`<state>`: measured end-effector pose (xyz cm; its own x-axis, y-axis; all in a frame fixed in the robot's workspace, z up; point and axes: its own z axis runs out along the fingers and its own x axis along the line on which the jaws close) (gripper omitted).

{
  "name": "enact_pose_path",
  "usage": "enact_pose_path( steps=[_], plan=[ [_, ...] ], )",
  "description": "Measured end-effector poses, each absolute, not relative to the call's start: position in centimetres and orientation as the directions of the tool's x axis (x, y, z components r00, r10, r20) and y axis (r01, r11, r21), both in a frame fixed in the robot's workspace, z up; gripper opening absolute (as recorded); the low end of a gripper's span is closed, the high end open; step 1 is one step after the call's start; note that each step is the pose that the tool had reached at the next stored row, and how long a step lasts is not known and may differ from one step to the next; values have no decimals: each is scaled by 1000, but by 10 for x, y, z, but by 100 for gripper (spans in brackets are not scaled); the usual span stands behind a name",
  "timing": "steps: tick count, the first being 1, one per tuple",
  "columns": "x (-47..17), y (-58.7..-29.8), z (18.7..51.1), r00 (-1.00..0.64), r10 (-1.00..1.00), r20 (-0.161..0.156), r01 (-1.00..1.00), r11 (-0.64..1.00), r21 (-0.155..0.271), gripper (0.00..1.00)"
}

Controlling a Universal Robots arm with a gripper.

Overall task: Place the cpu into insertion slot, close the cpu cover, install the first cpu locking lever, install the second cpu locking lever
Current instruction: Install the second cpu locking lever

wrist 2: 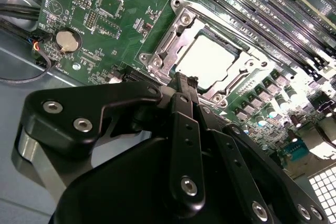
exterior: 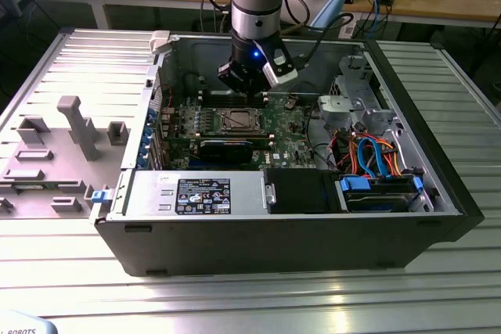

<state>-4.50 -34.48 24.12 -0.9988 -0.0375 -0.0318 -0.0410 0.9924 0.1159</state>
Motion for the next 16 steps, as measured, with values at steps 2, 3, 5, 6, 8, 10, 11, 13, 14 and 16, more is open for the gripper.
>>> enact_pose_path(
  steps=[2,3,5,6,8,10,11,13,14,16],
  plan=[
    [-45,-345,241,-999,-38,-32,-41,992,116,11],
    [-45,-345,241,-999,-38,-32,-41,992,116,11],
    [-45,-345,241,-999,-38,-32,-41,992,116,11],
    [-45,-345,241,-999,-38,-32,-41,992,116,11],
    [-45,-345,241,-999,-38,-32,-41,992,116,11],
    [-45,-347,241,-999,-38,-32,-41,992,116,11],
    [-45,-348,241,-999,-38,-32,-41,992,116,11],
    [-45,-351,241,-999,-38,-32,-41,992,116,11],
    [-45,-352,241,-999,-37,-32,-41,992,116,11],
    [-45,-354,241,-999,-37,-32,-41,992,116,11]
  ],
)
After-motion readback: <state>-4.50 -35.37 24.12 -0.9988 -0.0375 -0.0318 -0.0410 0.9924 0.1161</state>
